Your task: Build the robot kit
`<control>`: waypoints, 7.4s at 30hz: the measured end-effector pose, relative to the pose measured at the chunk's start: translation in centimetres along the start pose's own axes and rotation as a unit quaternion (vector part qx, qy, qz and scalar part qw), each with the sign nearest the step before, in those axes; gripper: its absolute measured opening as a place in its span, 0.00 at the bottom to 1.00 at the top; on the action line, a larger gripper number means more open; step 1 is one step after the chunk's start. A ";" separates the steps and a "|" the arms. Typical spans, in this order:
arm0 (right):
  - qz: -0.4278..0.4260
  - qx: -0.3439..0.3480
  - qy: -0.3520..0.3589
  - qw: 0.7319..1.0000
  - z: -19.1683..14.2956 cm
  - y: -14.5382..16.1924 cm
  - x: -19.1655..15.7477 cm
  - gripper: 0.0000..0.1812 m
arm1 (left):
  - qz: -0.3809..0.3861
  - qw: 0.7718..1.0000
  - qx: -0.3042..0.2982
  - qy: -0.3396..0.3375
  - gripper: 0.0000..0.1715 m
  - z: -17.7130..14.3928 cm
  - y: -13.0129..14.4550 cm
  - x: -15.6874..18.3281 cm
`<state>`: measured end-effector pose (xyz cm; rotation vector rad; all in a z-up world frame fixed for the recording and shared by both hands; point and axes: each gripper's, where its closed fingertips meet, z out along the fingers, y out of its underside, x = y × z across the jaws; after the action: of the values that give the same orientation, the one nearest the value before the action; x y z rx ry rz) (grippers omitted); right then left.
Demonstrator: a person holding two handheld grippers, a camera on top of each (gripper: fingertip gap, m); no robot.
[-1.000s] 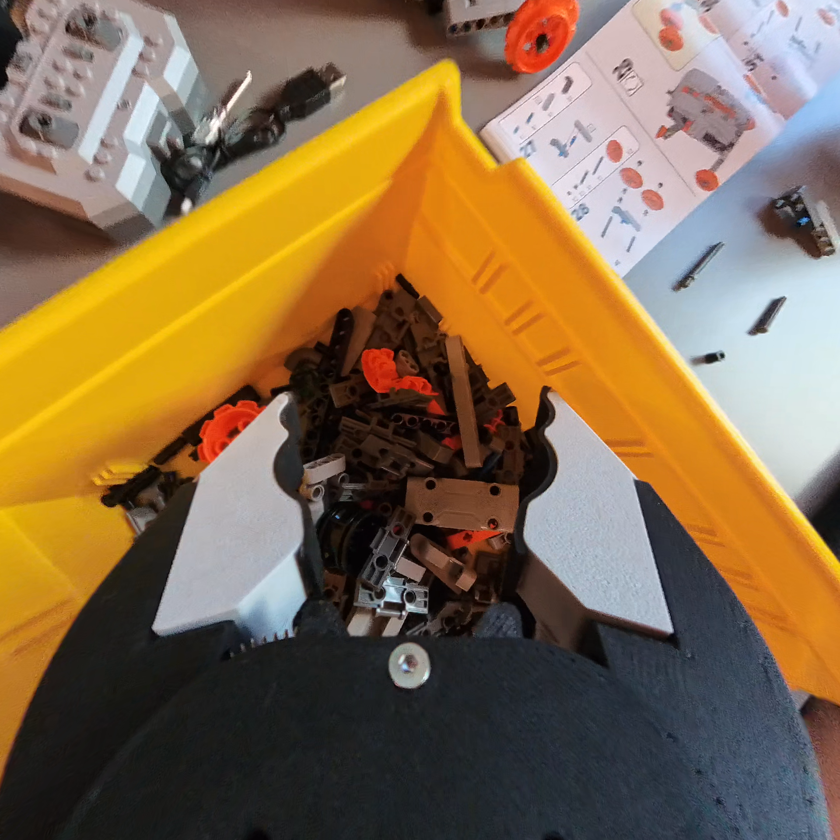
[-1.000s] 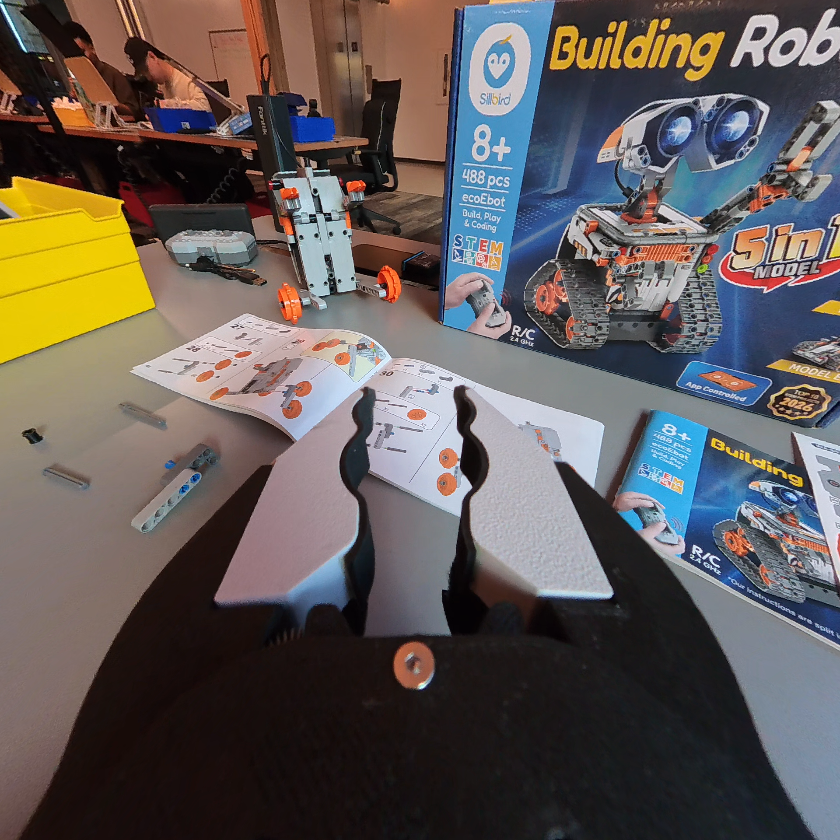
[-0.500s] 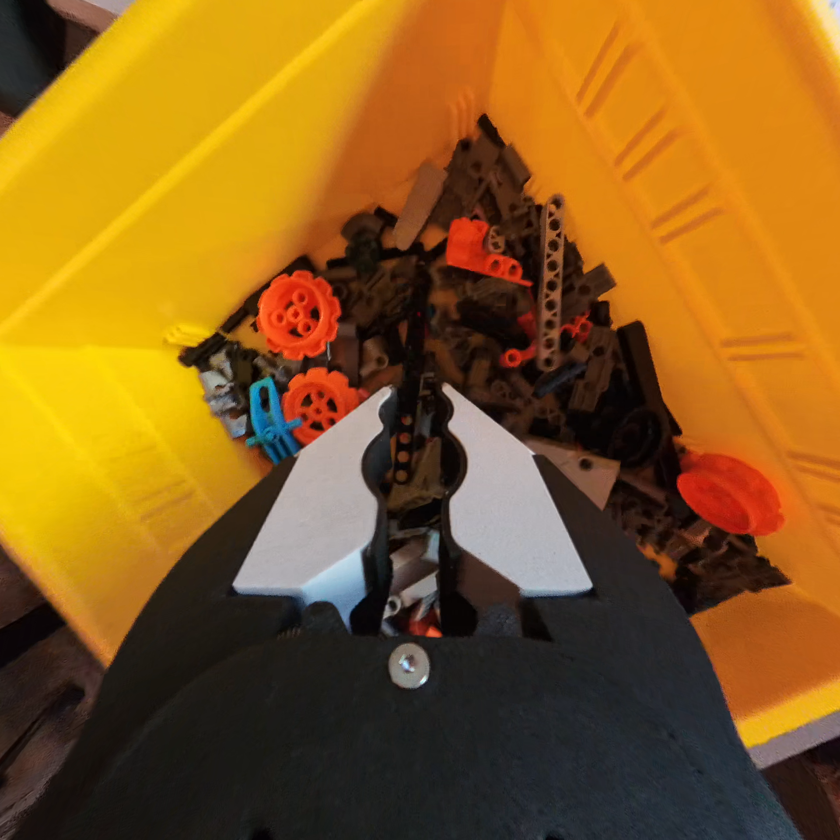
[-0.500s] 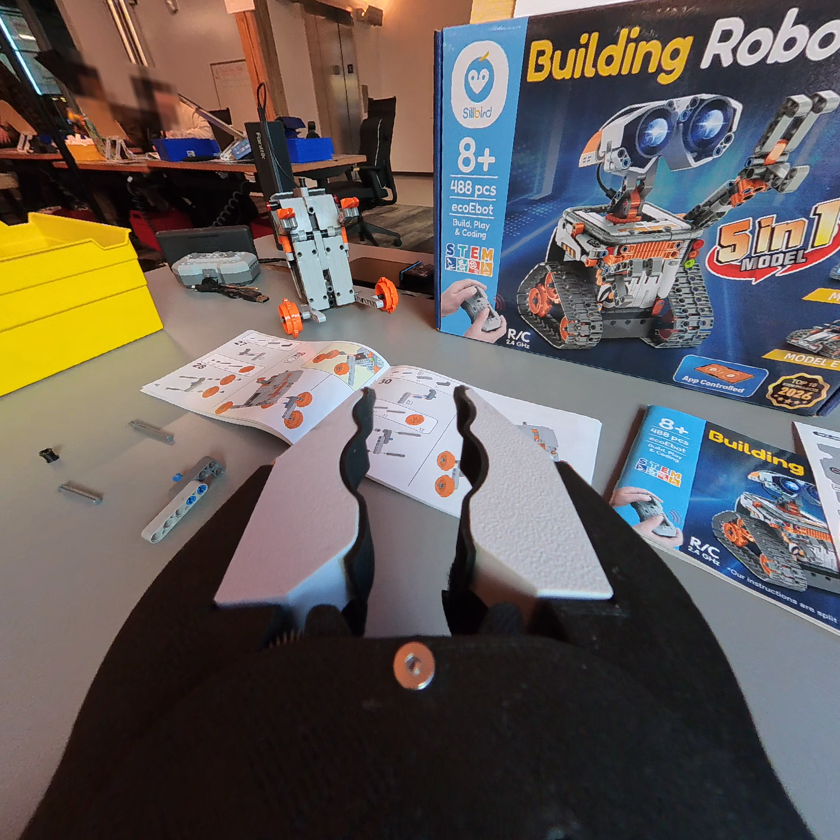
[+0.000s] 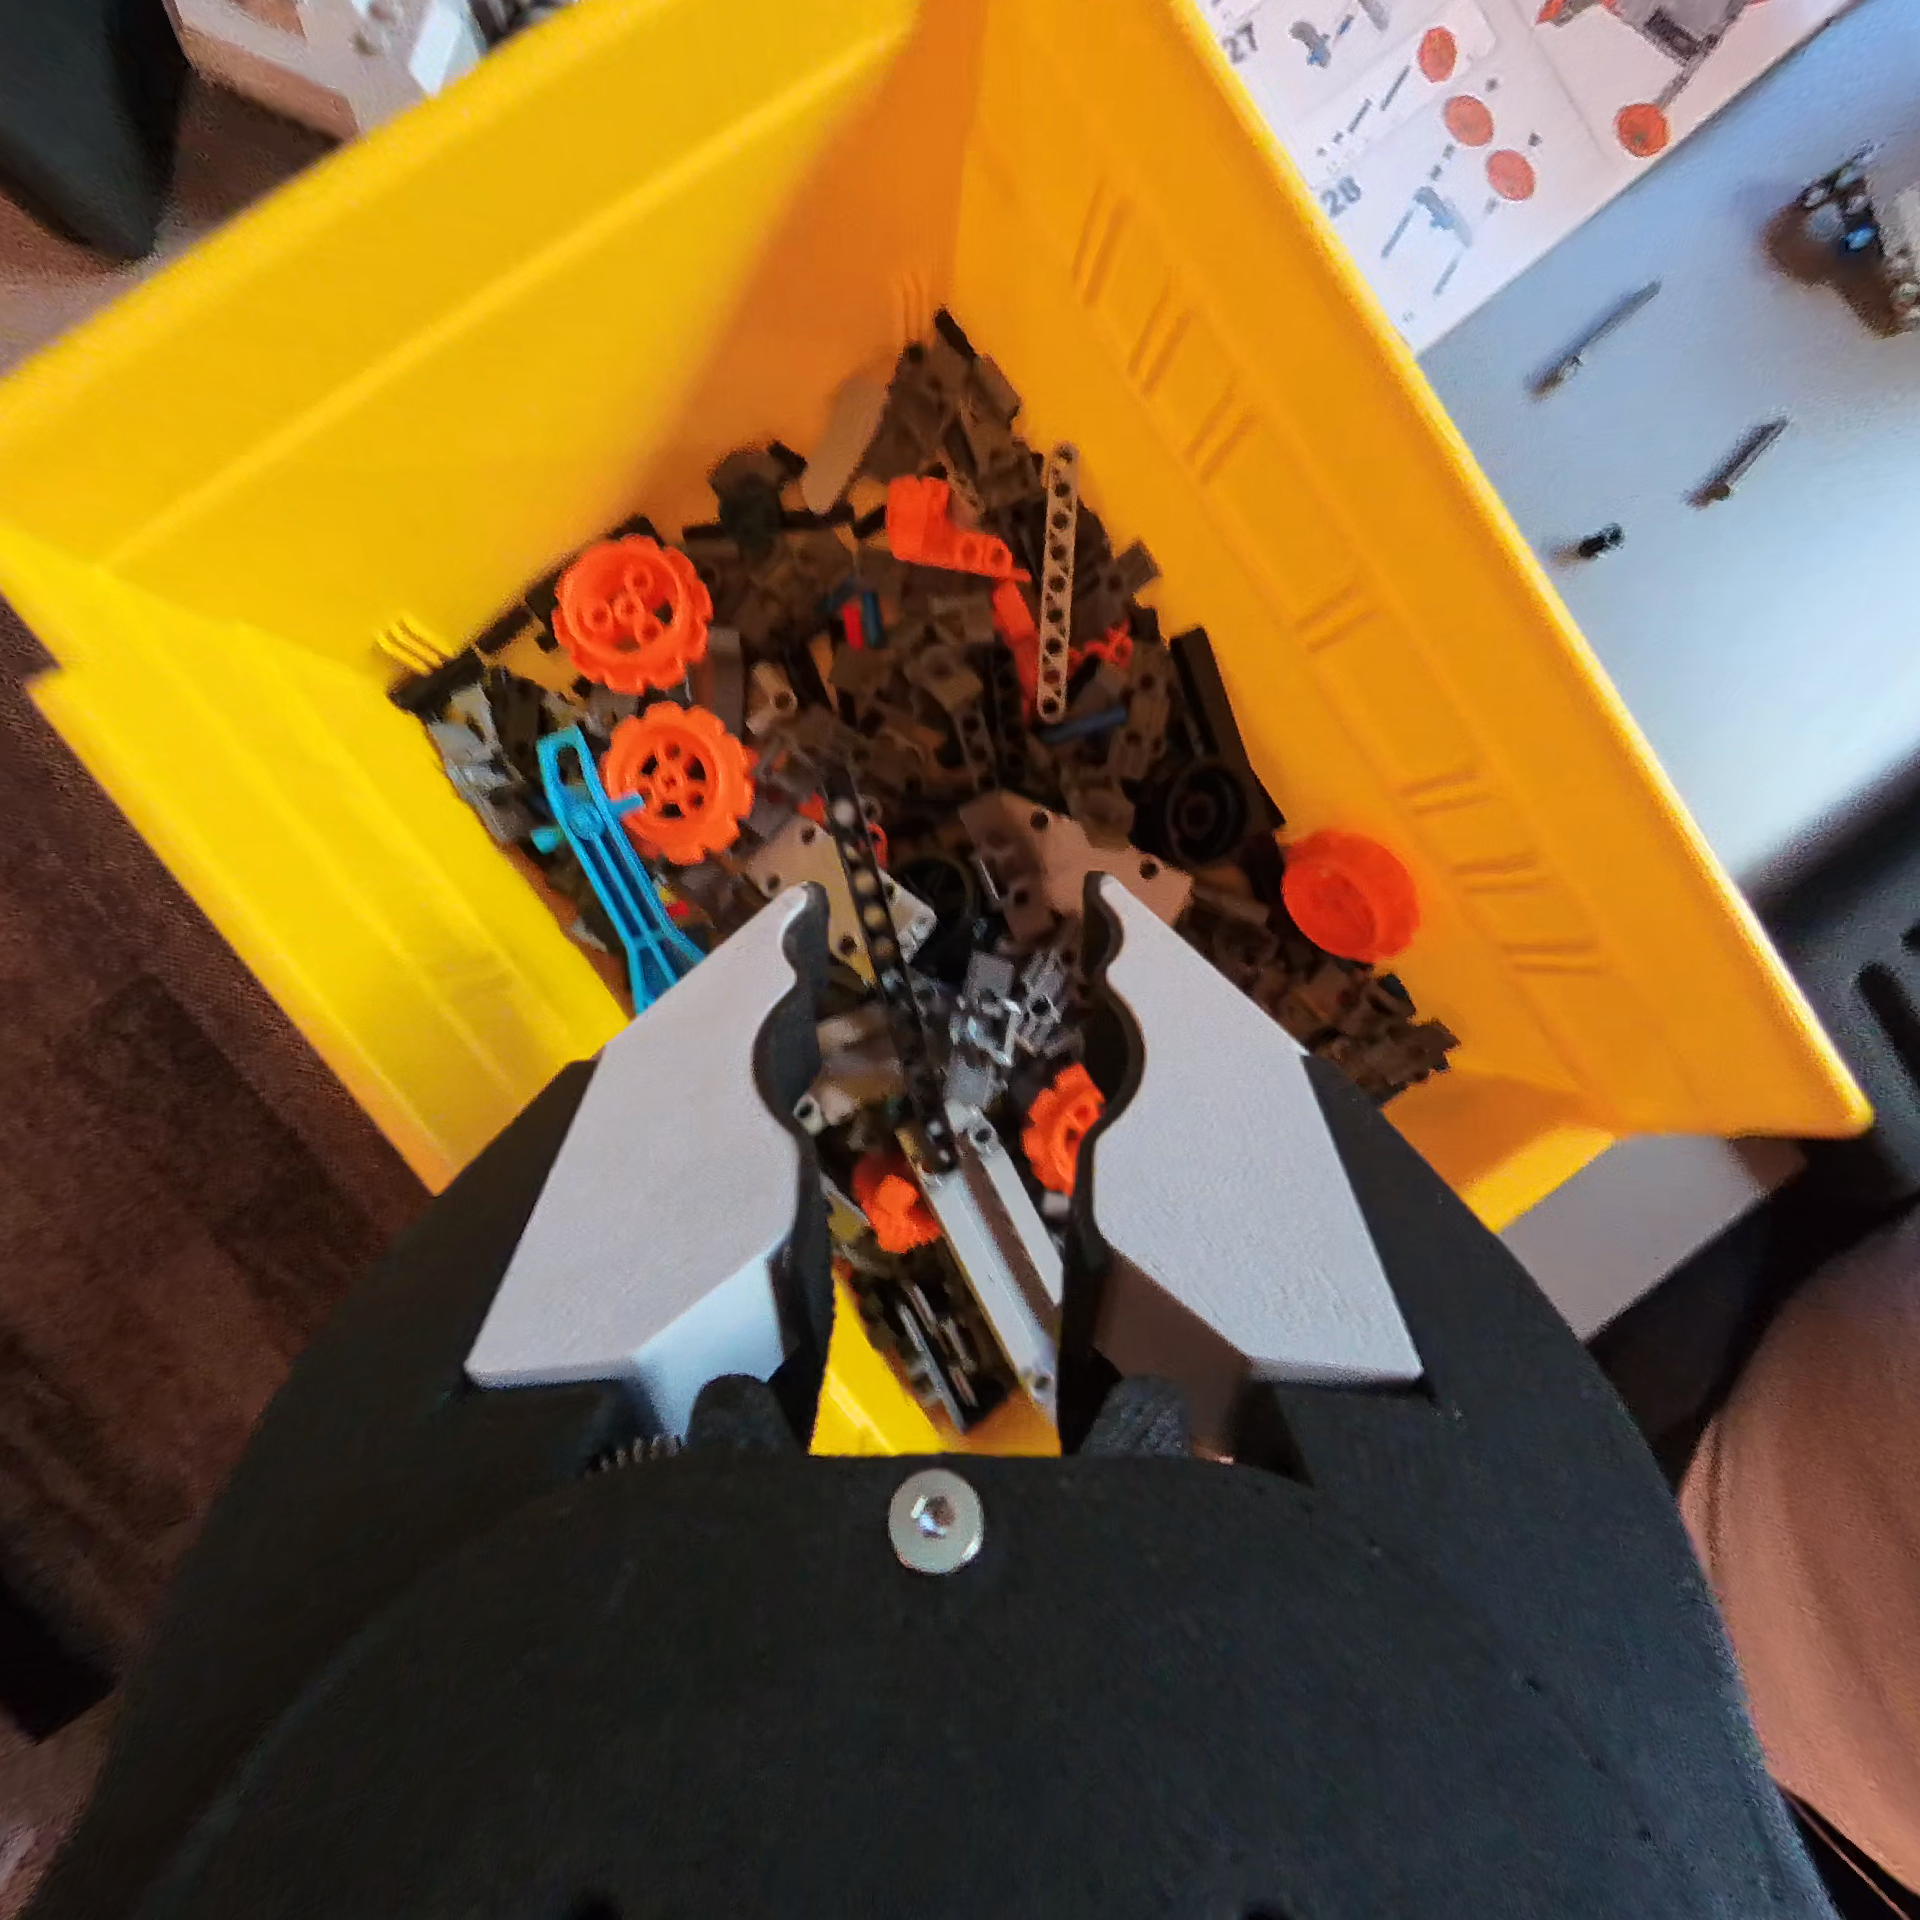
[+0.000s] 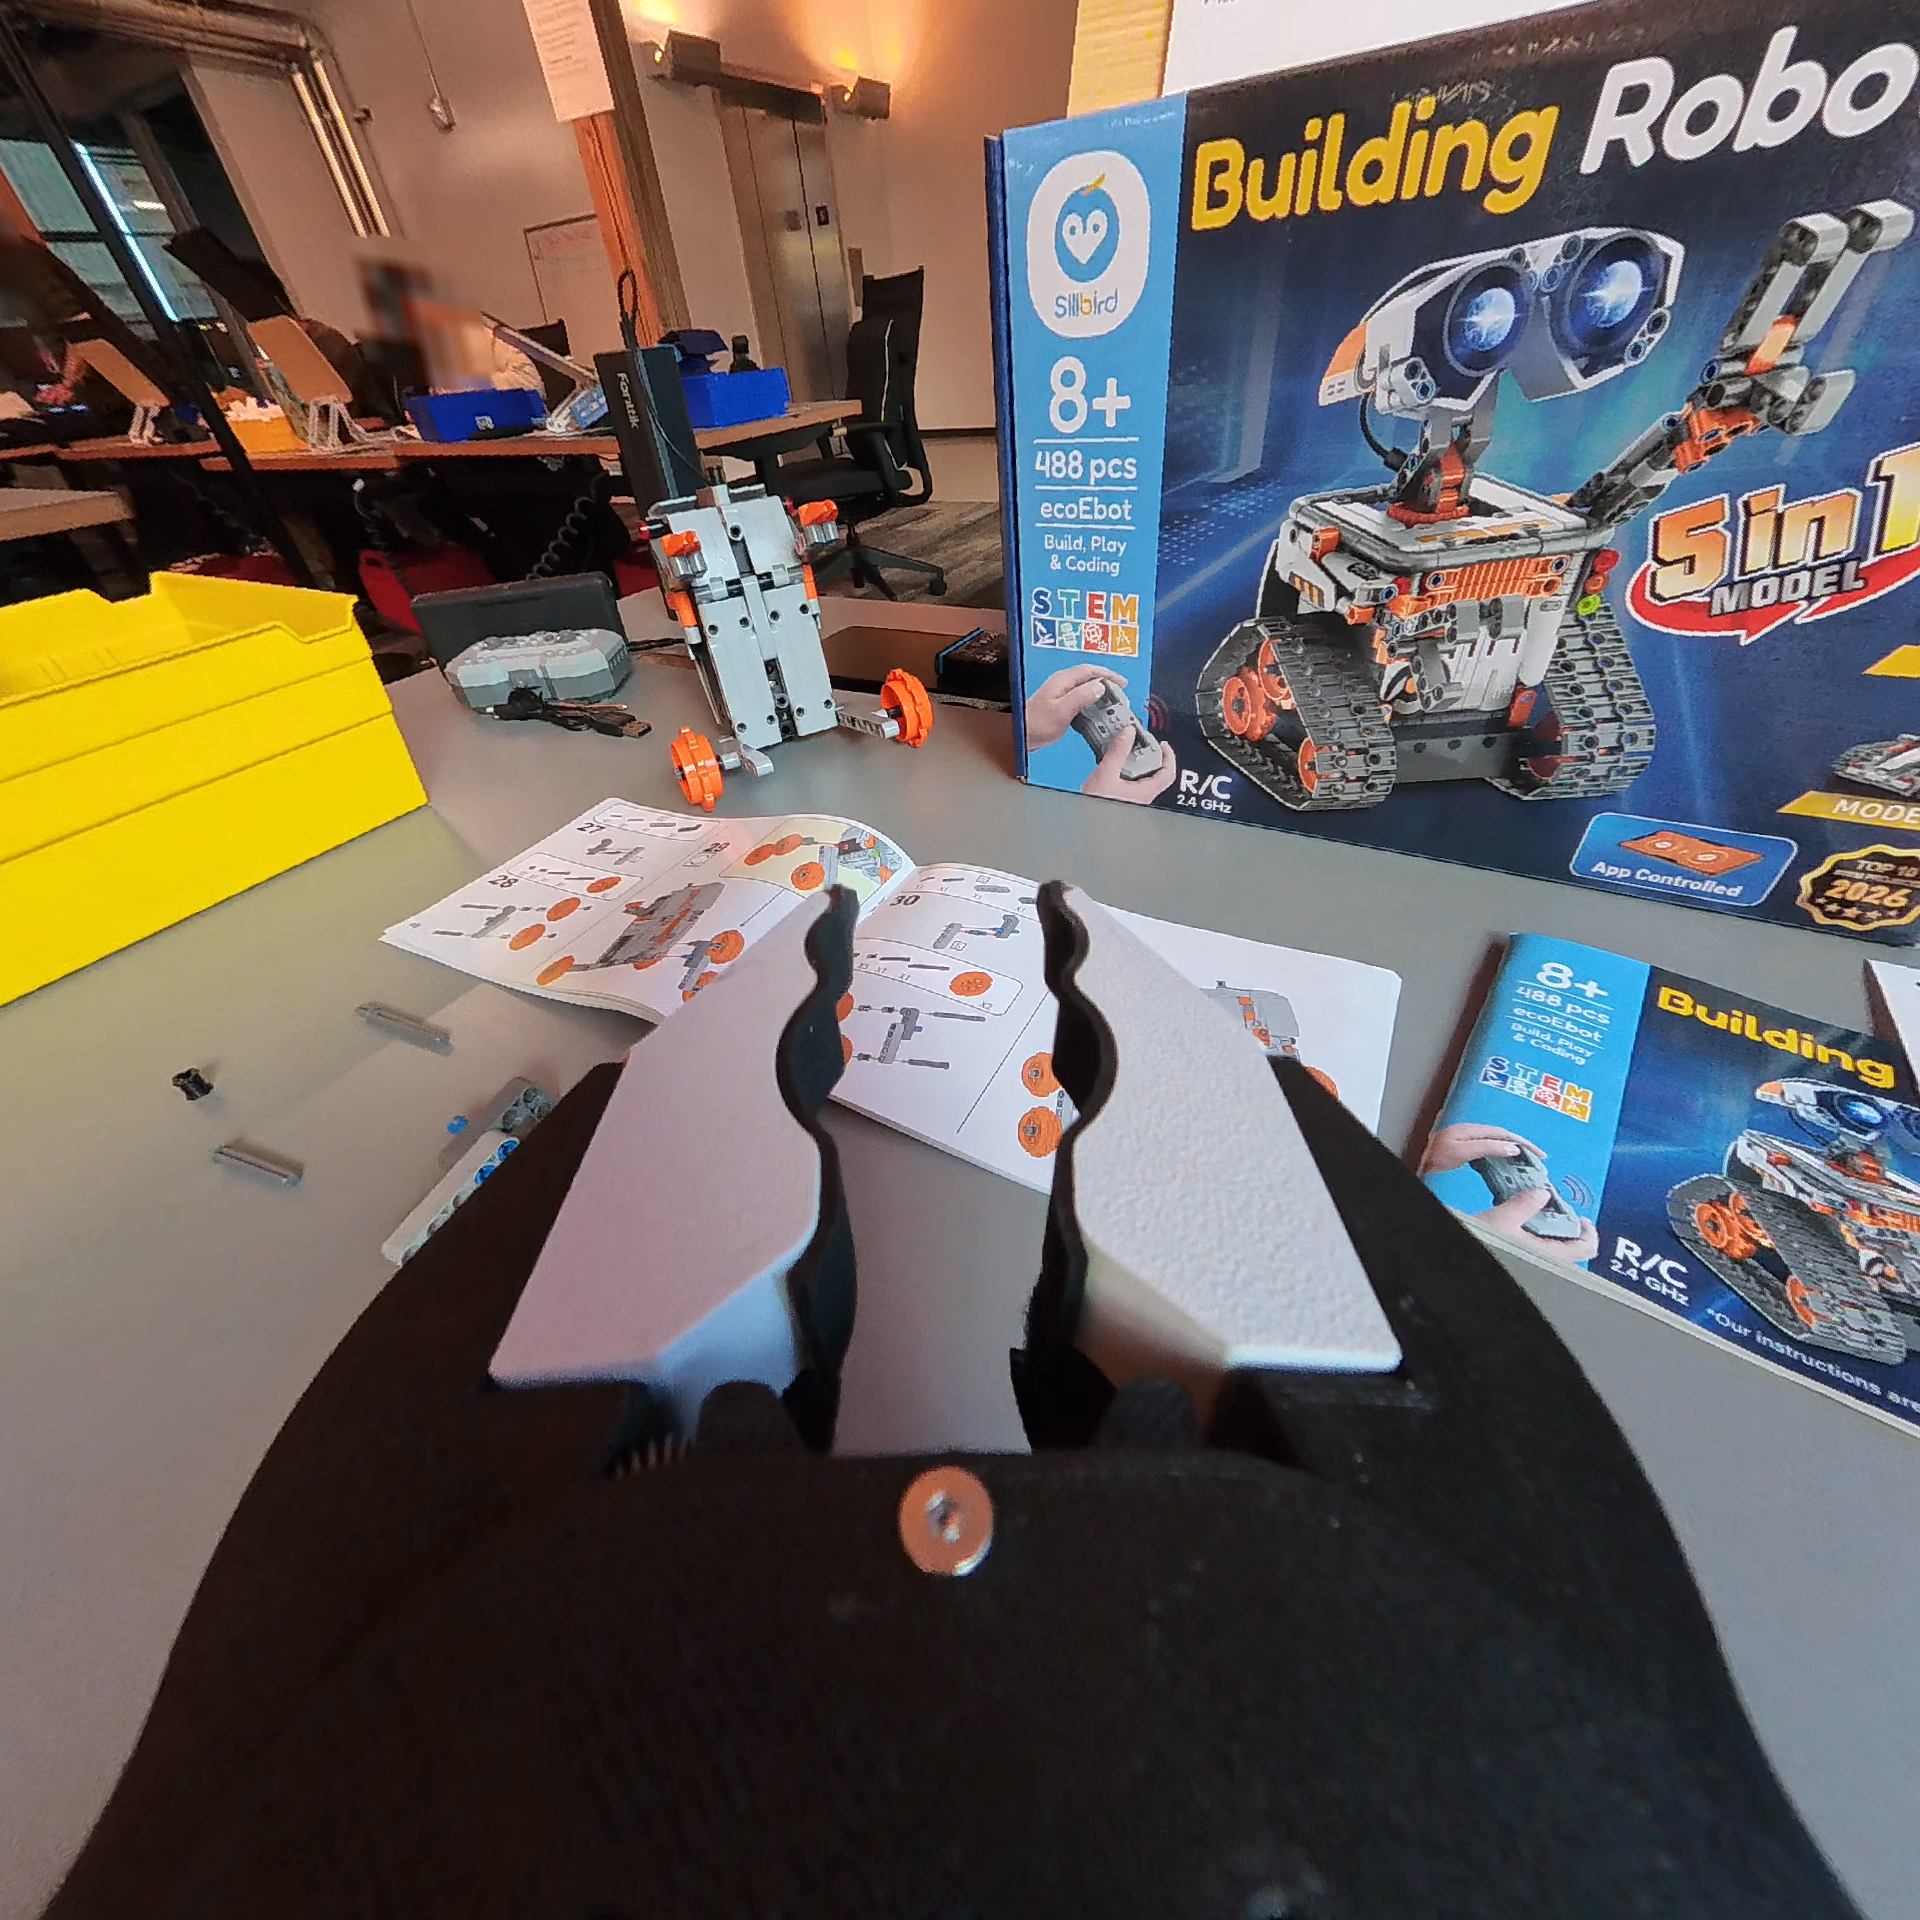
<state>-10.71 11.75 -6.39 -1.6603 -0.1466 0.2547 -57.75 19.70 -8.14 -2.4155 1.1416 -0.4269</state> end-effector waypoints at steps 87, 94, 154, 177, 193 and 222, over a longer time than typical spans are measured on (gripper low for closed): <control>0.016 -0.019 -0.026 0.999 0.3 0.6 -0.7 0.19 | -0.125 0.981 -0.145 0.033 0.17 9.6 -2.0 -4.2; 0.029 -0.011 -0.026 0.999 0.1 0.3 -0.5 0.19 | -0.015 0.982 -0.185 -0.035 0.12 9.5 -1.0 -4.7; 0.034 -0.014 -0.038 0.999 0.1 0.3 -0.8 0.18 | -0.026 0.980 -0.197 -0.030 0.02 9.1 -0.1 -4.8; -0.014 0.001 -0.098 0.995 0.1 -1.4 -5.4 0.18 | -0.008 0.988 0.144 -0.062 0.14 -1.1 -5.4 -1.7; -0.114 -0.055 -0.107 0.986 2.4 0.6 -7.5 0.17 | 0.020 0.981 0.190 -0.042 0.44 -3.4 -2.4 -0.2; -0.104 -0.043 -0.068 0.991 1.2 0.2 -6.6 0.17 | 0.448 0.881 -0.148 -0.029 0.27 9.7 -3.9 -6.3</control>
<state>-17.38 11.30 -6.22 -1.6975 -0.4351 0.2055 -54.74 29.26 -15.04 -1.7886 2.2207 0.1357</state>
